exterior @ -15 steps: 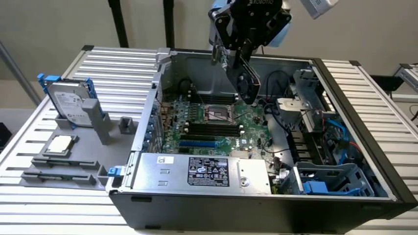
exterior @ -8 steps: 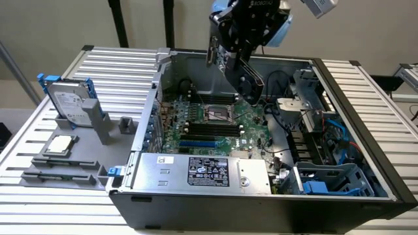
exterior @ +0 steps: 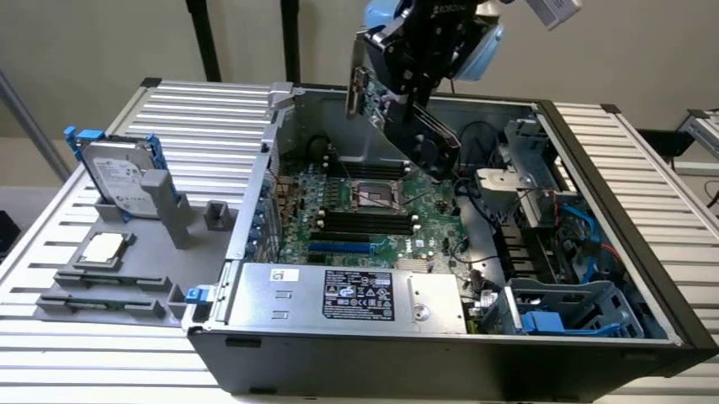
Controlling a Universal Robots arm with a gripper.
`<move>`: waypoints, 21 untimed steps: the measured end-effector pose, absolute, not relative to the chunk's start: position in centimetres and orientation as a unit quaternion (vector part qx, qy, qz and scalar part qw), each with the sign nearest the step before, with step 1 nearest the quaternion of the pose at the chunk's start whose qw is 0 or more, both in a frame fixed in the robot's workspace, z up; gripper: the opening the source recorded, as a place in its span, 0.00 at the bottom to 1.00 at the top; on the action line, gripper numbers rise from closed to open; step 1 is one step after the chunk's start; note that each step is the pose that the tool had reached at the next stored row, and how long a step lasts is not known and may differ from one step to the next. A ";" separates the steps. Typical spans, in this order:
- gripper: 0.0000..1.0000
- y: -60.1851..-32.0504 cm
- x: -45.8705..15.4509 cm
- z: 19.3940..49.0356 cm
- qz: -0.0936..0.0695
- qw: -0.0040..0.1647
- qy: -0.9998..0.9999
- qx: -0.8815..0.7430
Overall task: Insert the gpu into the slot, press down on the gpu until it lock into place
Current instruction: 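Insert the gpu into the slot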
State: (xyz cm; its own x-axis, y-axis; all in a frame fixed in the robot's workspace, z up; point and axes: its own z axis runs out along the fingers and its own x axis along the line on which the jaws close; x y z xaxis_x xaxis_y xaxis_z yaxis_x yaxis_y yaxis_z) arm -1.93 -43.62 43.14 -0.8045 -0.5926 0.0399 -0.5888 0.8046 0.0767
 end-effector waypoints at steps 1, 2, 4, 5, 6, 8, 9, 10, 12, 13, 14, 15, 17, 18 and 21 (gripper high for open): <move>0.26 -43.6 -1.9 43.1 -0.030 0.031 -0.947 0.320; 0.26 -43.6 -1.9 43.1 -0.030 0.031 -0.944 0.328; 0.26 -43.6 -1.9 43.0 -0.029 0.032 -0.938 0.345; 0.26 -43.6 -1.9 43.0 -0.029 0.032 -0.934 0.354; 0.26 -43.6 -1.9 42.9 -0.028 0.032 -0.931 0.362; 0.26 -43.6 -1.9 42.9 -0.028 0.033 -0.924 0.379; 0.26 -43.6 -1.9 42.8 -0.027 0.033 -0.921 0.387; 0.26 -43.6 -1.9 42.8 -0.027 0.033 -0.917 0.396; 0.26 -43.6 -1.9 42.7 -0.026 0.032 -0.910 0.412; 0.26 -43.6 -1.9 42.6 -0.026 0.032 -0.906 0.421; 0.26 -43.6 -1.9 42.6 -0.025 0.032 -0.902 0.429; 0.26 -43.6 -1.9 42.5 -0.025 0.032 -0.899 0.437; 0.26 -43.6 -1.9 42.4 -0.024 0.031 -0.890 0.454; 0.26 -43.6 -1.9 42.4 -0.023 0.031 -0.886 0.462; 0.26 -43.6 -1.9 42.2 -0.022 0.031 -0.873 0.486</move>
